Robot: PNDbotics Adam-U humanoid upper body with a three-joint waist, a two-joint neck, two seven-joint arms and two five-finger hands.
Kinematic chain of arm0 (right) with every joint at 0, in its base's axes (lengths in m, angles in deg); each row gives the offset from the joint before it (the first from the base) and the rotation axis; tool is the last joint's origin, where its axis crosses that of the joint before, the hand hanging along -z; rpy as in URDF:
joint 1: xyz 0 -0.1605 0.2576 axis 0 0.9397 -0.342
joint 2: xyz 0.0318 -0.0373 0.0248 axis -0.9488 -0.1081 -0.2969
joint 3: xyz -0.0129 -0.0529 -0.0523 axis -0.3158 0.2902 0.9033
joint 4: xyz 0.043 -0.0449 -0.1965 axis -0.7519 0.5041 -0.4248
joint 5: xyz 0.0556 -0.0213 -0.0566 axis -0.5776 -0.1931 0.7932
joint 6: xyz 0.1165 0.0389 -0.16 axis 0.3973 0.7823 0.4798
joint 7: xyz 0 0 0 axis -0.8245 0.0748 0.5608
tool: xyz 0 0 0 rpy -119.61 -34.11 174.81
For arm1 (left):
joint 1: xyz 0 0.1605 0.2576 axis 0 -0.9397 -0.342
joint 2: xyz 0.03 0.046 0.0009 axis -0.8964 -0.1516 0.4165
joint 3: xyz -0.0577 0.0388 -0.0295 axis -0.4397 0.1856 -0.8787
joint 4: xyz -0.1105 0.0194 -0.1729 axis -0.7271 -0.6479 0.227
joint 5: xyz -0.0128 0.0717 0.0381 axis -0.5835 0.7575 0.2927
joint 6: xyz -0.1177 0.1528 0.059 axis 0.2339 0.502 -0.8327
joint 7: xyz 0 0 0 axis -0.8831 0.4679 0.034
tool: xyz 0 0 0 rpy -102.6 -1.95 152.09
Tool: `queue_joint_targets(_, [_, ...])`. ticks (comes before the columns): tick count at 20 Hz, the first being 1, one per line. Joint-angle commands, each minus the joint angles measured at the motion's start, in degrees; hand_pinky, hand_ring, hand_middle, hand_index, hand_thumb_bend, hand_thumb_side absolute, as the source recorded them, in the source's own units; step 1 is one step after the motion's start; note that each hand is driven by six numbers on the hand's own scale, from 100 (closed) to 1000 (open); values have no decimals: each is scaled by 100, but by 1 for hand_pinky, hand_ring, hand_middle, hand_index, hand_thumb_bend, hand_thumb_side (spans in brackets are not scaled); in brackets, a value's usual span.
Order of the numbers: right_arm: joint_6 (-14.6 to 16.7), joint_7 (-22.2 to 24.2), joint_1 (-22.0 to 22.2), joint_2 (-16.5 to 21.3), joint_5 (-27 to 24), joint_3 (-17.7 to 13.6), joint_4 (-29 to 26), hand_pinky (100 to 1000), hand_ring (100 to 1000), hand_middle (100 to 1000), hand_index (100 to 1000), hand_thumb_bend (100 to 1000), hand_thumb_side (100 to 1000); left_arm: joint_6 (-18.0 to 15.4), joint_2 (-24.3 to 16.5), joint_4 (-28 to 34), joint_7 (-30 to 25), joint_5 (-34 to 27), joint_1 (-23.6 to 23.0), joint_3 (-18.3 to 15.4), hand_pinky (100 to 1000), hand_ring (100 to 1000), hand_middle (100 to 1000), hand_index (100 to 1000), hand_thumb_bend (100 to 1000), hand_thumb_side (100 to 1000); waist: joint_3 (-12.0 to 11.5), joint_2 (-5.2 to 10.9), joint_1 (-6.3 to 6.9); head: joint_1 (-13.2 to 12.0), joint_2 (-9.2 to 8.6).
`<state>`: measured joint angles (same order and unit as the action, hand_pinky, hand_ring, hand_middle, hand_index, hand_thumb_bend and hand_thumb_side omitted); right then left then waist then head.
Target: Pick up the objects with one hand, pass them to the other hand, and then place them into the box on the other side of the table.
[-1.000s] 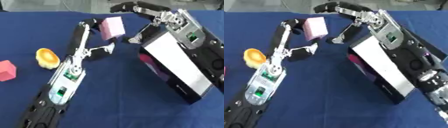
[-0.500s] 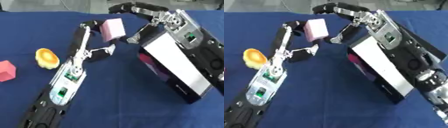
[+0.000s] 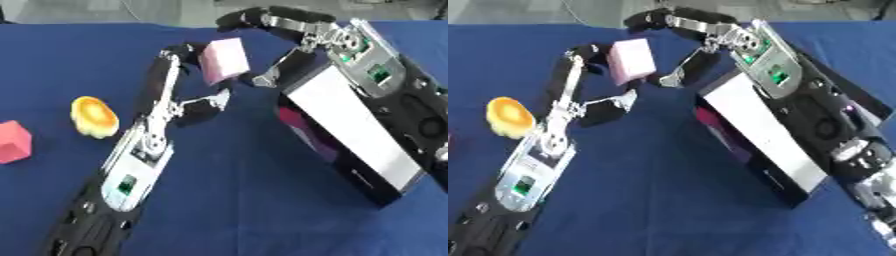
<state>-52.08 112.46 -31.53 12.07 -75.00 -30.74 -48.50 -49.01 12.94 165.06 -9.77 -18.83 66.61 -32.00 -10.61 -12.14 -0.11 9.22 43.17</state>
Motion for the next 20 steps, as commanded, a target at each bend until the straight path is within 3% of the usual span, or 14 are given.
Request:
queue_joint_targets(1, [-17,38,-129,70,-47,-26,-129,1000,965,884,963,321,100,-1,65,32,45,3,113,-6,690,698,501,543,100,130,9,156,-11,8,-55])
queue_joint_targets(12, [-56,109,-87,112,-157,-22,-219,1000,959,841,928,297,100,-213,146,20,14,-98,179,38,696,703,504,551,100,158,7,136,-14,35,-77])
queue_joint_targets(20, [-189,9,-59,127,-282,-17,-240,1000,928,760,845,205,100,-235,160,-3,27,-100,174,50,697,705,505,555,100,159,7,126,-17,47,-57])
